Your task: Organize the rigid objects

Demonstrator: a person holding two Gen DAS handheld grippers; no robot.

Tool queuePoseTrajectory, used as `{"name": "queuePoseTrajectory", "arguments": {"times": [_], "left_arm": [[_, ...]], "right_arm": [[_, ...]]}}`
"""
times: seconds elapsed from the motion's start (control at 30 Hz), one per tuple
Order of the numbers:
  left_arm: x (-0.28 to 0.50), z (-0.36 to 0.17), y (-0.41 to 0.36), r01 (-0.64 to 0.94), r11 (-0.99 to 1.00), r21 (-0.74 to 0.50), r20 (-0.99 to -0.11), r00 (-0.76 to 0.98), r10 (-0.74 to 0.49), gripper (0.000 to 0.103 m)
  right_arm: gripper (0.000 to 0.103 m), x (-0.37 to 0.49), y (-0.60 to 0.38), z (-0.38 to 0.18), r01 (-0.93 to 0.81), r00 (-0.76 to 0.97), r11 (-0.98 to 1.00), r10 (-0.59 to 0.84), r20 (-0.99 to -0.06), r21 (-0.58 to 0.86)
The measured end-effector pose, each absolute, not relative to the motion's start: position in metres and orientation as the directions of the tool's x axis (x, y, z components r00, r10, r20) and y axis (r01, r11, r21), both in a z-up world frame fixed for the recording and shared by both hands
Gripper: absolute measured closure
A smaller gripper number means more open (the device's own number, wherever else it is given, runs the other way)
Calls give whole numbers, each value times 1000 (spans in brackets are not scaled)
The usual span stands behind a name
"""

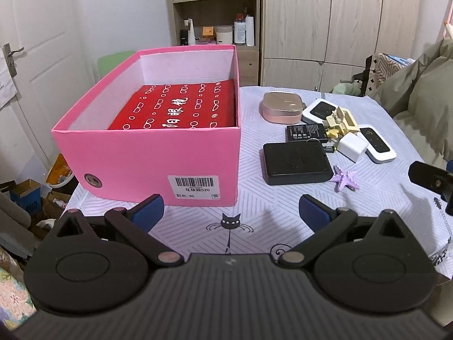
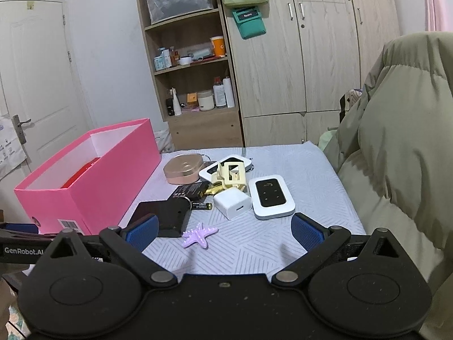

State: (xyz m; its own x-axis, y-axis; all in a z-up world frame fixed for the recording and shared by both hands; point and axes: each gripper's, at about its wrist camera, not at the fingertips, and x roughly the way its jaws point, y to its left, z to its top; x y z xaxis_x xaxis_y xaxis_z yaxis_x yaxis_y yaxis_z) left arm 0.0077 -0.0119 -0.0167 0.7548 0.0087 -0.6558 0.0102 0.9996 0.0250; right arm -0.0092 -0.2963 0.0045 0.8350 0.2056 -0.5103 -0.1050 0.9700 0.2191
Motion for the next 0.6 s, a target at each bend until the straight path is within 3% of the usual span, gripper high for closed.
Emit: {"name": "queuePoseTrajectory", "arguments": {"times": [0.6], "left_arm": [[9, -18, -9, 15, 1000, 2, -657, 754, -10, 1]], "right_arm": [[1, -10, -294, 3, -119, 837, 974, 202, -509, 191]]}}
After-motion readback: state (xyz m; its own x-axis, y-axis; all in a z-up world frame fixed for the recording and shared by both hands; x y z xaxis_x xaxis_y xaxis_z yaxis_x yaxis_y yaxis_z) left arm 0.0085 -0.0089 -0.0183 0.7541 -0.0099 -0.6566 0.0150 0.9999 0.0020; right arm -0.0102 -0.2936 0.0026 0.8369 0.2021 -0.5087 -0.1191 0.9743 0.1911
